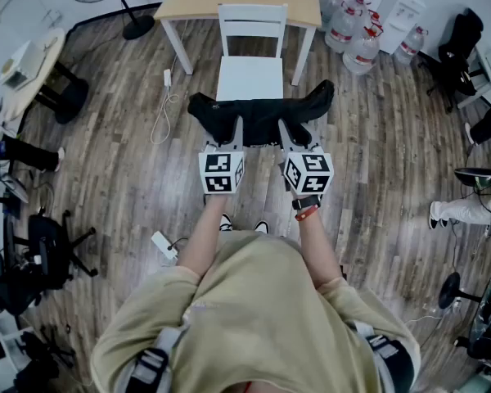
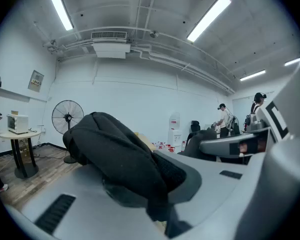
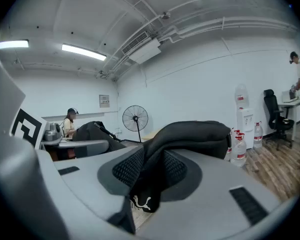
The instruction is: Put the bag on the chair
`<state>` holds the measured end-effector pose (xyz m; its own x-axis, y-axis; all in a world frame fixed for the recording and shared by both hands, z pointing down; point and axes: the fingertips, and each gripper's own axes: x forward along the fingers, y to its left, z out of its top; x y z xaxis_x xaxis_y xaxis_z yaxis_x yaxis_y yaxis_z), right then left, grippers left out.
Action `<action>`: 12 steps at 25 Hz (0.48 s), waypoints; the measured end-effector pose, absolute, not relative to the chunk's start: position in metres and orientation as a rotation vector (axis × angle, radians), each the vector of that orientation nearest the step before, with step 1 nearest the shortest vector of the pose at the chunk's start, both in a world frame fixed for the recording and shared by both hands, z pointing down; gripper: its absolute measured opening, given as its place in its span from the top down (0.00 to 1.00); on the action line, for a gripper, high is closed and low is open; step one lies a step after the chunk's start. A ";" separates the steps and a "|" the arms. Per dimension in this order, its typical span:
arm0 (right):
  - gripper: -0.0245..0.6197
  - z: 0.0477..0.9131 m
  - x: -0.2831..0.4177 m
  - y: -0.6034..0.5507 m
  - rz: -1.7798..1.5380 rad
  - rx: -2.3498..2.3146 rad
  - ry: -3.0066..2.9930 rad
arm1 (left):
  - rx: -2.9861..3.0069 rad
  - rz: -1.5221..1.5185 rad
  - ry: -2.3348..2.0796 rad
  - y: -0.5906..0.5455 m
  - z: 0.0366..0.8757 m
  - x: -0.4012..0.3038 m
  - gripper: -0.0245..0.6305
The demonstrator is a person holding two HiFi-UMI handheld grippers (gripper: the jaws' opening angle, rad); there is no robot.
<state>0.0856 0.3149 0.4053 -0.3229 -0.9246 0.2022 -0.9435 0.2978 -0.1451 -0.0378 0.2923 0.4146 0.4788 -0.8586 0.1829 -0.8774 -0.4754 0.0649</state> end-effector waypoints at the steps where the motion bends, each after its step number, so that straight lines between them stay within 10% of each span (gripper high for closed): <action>1: 0.79 0.405 0.090 0.317 0.364 1.779 -2.469 | 2.567 0.185 -1.518 0.294 0.414 -0.034 0.88; 12: 0.78 0.422 0.105 0.327 0.465 1.725 -2.515 | 2.541 0.244 -1.515 0.310 0.427 -0.020 0.88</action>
